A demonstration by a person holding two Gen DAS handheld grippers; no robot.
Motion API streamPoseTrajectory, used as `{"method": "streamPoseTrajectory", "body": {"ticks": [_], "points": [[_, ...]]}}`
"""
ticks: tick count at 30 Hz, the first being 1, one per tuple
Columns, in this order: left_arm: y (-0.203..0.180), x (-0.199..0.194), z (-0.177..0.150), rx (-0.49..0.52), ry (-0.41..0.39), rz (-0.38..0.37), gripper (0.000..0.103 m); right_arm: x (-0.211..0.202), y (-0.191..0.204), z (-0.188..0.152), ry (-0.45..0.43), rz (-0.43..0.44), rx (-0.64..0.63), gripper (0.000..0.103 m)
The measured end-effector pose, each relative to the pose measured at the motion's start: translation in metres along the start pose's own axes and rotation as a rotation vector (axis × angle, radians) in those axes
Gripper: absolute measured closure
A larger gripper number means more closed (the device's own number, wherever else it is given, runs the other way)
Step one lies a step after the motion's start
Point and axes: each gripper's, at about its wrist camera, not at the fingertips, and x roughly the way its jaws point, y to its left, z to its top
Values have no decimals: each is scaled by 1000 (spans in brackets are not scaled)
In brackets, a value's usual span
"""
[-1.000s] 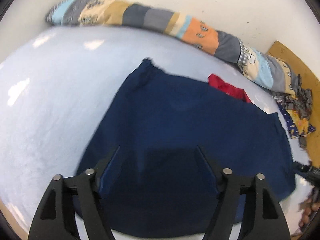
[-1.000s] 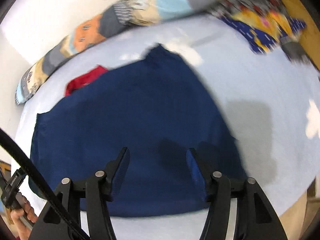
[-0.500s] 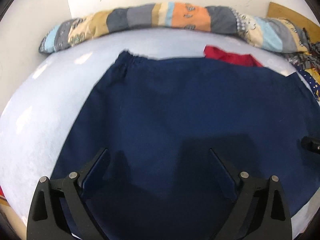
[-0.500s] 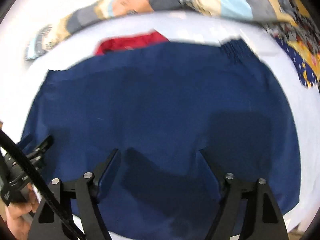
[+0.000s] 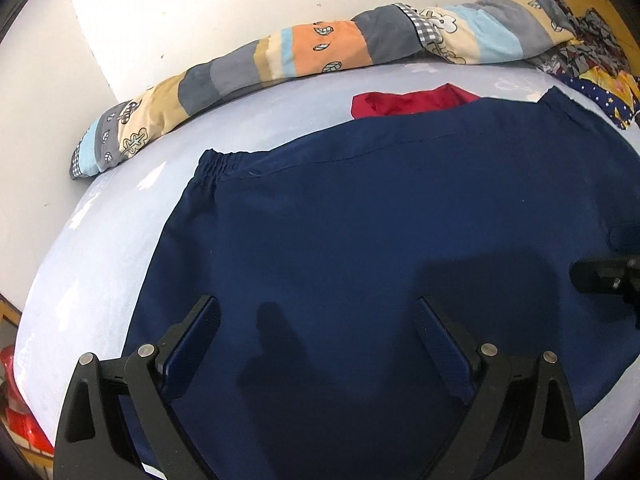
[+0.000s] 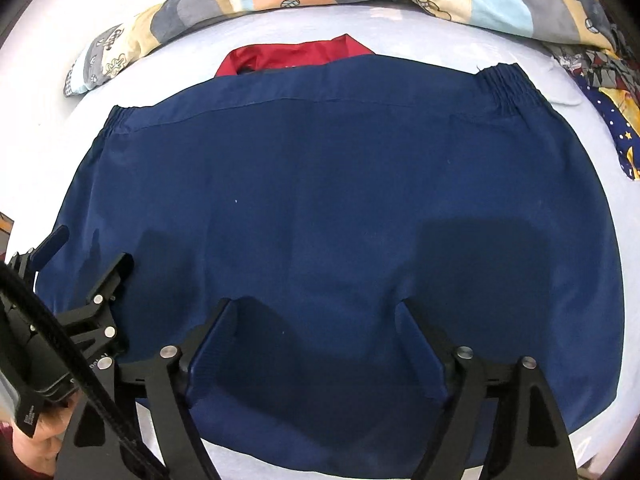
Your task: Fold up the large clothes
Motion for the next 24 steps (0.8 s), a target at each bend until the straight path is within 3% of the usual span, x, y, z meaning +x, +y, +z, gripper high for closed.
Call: {"method": "streamPoseTrajectory", "body": {"ticks": [24], "points": [[-5, -3, 2, 17, -13, 2, 6, 1, 0, 2, 10, 10, -6, 13]]}}
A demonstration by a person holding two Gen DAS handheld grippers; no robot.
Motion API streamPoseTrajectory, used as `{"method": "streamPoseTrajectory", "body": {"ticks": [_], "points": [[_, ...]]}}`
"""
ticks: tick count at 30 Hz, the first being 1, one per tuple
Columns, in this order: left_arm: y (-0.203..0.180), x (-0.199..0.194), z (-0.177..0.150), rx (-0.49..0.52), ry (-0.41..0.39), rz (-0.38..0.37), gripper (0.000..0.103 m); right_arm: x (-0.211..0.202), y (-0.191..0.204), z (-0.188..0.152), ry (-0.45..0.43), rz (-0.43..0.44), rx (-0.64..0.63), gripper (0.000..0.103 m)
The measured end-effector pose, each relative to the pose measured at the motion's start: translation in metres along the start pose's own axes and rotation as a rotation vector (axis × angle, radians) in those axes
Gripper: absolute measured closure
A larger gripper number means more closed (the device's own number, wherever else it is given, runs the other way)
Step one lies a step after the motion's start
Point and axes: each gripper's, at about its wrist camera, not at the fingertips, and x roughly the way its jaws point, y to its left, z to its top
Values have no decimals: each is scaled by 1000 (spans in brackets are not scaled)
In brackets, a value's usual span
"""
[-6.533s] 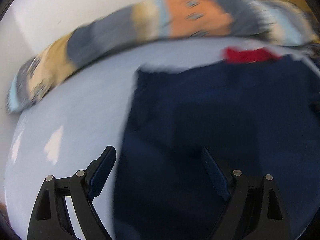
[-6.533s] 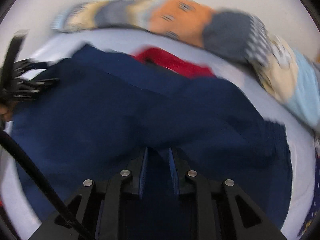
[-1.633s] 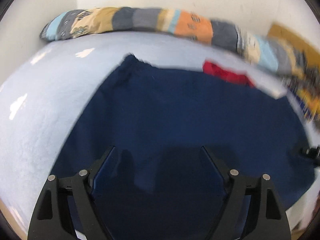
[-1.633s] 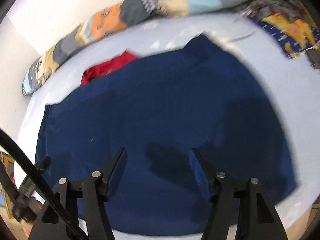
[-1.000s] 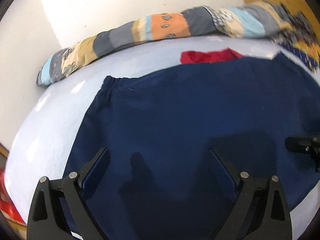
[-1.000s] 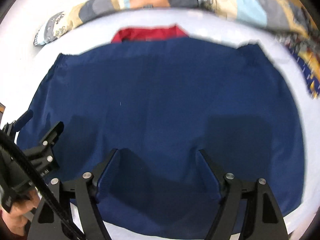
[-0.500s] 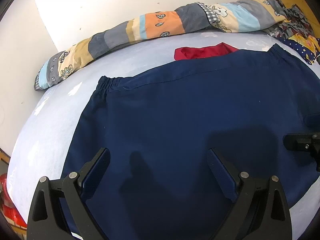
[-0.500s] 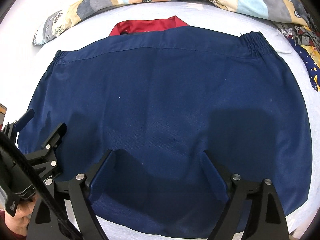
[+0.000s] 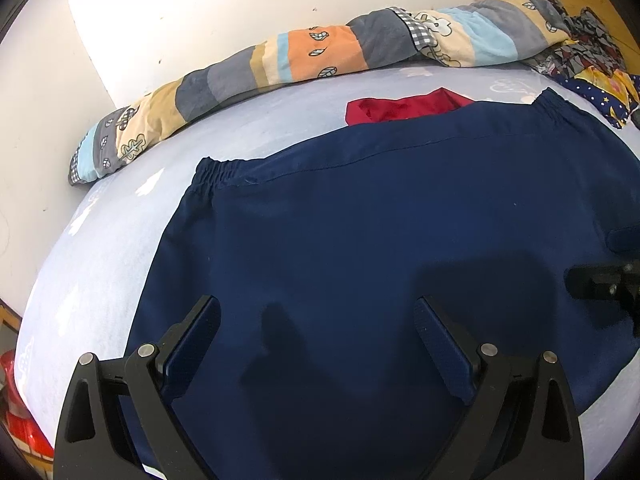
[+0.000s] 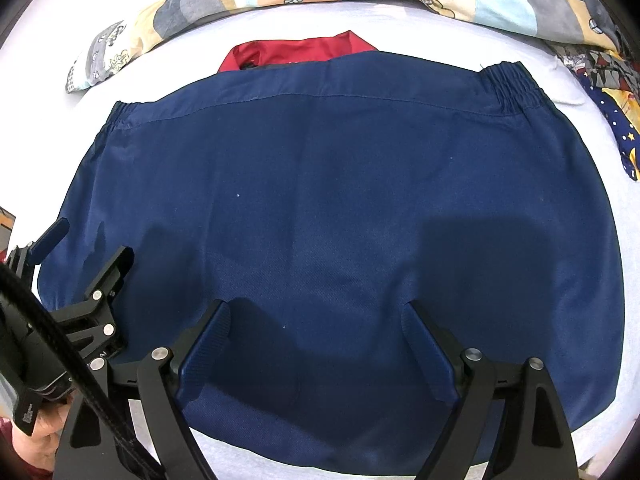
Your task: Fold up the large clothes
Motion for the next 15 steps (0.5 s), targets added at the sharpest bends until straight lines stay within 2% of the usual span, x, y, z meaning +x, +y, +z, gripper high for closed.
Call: {"method": "streamPoseTrajectory", "body": {"ticks": [7, 9, 15], "points": [[0, -2, 0, -1, -4, -2, 6, -4, -38, 10, -18, -34, 91, 13], [0, -2, 0, -1, -4, -2, 6, -8, -54, 12, -24, -72, 135, 13], [4, 2, 1, -13, 28, -14, 6, -20, -113, 18, -49, -83, 292, 12]]}}
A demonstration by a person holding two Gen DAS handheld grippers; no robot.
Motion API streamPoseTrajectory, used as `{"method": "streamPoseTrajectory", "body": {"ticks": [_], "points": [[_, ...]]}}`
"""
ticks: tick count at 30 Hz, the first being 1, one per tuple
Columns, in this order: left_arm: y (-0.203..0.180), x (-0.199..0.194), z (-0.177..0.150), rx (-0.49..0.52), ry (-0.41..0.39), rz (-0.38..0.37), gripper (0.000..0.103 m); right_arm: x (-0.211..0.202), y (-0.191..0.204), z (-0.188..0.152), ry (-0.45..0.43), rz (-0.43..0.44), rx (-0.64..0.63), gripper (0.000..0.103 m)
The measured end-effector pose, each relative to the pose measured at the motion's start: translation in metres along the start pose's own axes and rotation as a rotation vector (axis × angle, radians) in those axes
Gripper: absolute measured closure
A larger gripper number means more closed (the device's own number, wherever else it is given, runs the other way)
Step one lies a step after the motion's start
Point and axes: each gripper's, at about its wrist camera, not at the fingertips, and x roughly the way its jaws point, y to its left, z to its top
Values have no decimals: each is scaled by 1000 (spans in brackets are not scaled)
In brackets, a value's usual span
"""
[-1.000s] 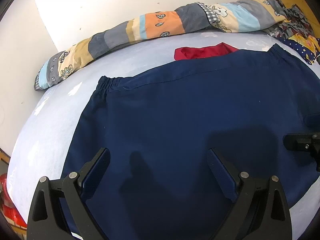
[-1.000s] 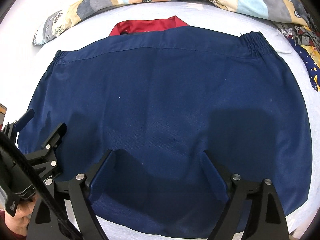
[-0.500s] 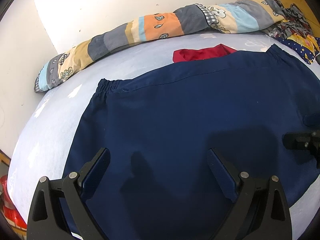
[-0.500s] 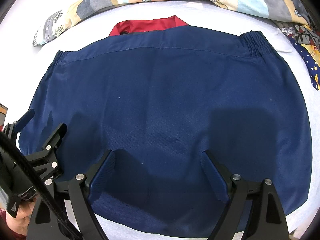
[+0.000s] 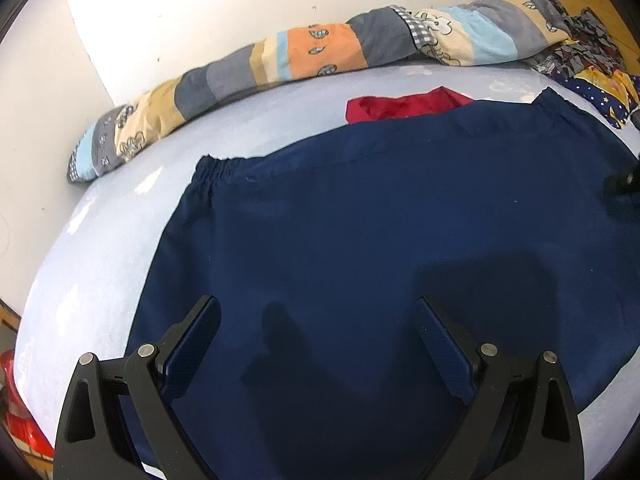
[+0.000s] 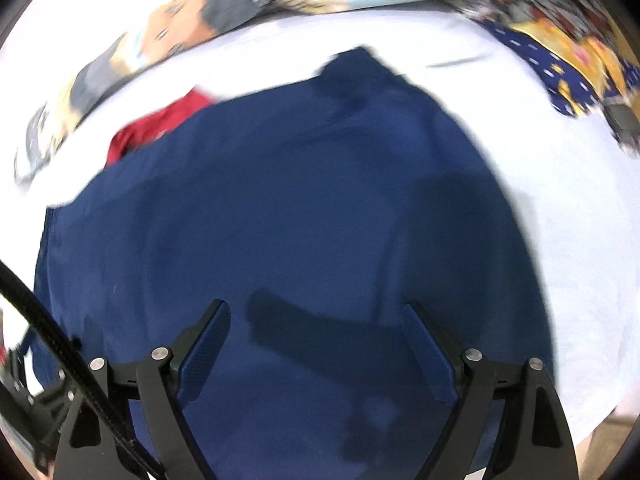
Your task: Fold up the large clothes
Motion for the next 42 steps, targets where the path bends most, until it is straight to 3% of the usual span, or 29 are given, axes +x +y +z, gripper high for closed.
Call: {"method": "streamPoseTrajectory", "body": {"ticks": [4, 6, 11, 15, 22, 27, 30, 36, 42], "points": [[21, 14, 0, -91, 81, 2, 6, -20, -40, 14, -92, -49, 102, 12], [40, 21, -1, -175, 123, -3, 6, -27, -51, 17, -135, -7, 137, 12], [73, 34, -6, -290, 191, 27, 6, -17, -67, 22, -91, 110, 223, 12], [76, 31, -9, -299, 191, 45, 6, -7, -85, 21, -64, 125, 308, 16], [65, 16, -5, -297, 121, -37, 6, -26, -67, 44, -212, 129, 197, 16], [46, 14, -5, -207, 113, -45, 6, 4, -68, 58, -165, 189, 197, 16], [43, 20, -5, -177, 142, -47, 6, 30, -85, 59, -74, 197, 292, 21], [46, 18, -4, -205, 138, -70, 6, -9, -86, 52, -110, 244, 280, 19], [27, 24, -4, -166, 180, -171, 6, -27, -129, 22, -99, 172, 283, 18]]}}
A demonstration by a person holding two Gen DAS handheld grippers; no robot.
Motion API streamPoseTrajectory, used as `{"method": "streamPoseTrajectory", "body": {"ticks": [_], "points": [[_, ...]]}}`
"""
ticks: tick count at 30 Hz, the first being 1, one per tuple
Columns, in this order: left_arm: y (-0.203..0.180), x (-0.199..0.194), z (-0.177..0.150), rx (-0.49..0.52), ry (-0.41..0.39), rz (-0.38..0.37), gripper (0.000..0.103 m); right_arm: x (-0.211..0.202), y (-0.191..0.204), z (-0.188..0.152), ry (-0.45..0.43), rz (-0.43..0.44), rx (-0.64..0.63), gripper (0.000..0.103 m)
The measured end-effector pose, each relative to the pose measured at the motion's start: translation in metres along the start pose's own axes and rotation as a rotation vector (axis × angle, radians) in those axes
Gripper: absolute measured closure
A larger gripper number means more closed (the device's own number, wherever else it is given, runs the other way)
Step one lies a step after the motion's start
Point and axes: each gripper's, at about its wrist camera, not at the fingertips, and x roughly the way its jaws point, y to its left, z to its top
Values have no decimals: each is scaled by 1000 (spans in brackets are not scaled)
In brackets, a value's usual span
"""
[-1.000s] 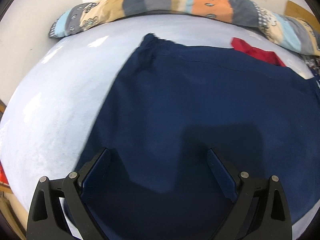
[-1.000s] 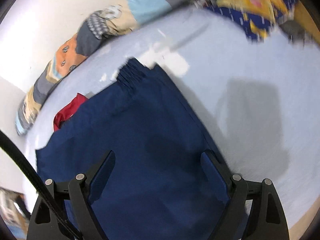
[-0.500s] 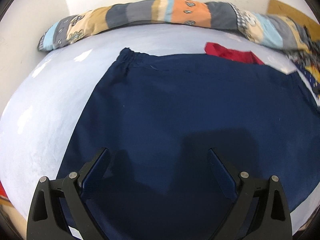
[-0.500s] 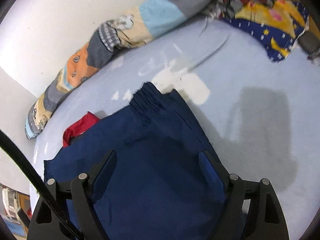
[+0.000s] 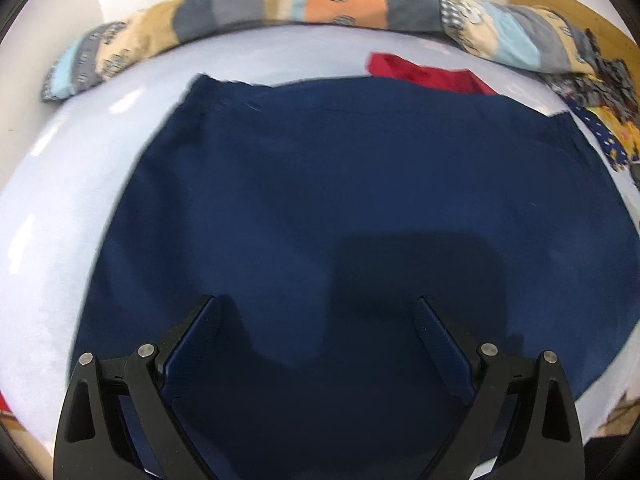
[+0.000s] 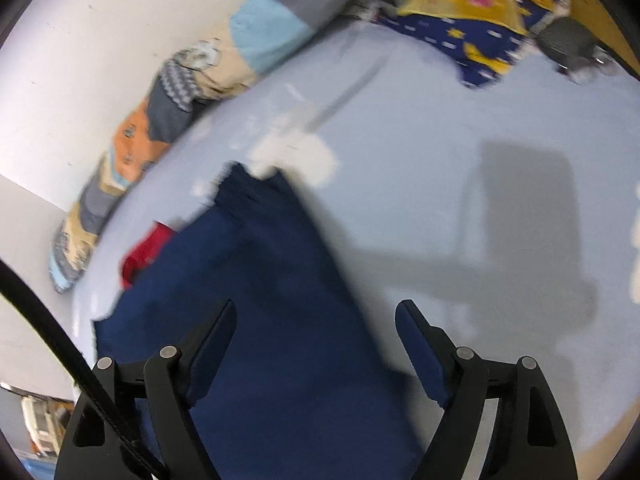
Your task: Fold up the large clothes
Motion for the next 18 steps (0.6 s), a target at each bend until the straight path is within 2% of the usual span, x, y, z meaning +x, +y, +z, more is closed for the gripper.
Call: {"method": "streamPoseTrajectory", "body": {"ticks": [4, 10, 14, 18], "points": [[-12, -7, 0, 21, -12, -69, 6, -1, -47, -20, 76, 6, 37, 18], [-32, -11, -1, 19, -8, -184, 6, -4, -90, -53, 126, 161, 203, 17], [-47, -8, 2, 39, -17, -185, 6, -3, -91, -75, 143, 274, 297, 17], [-53, -3, 5, 46, -17, -168, 6, 2, -68, -93, 155, 301, 263, 15]]}}
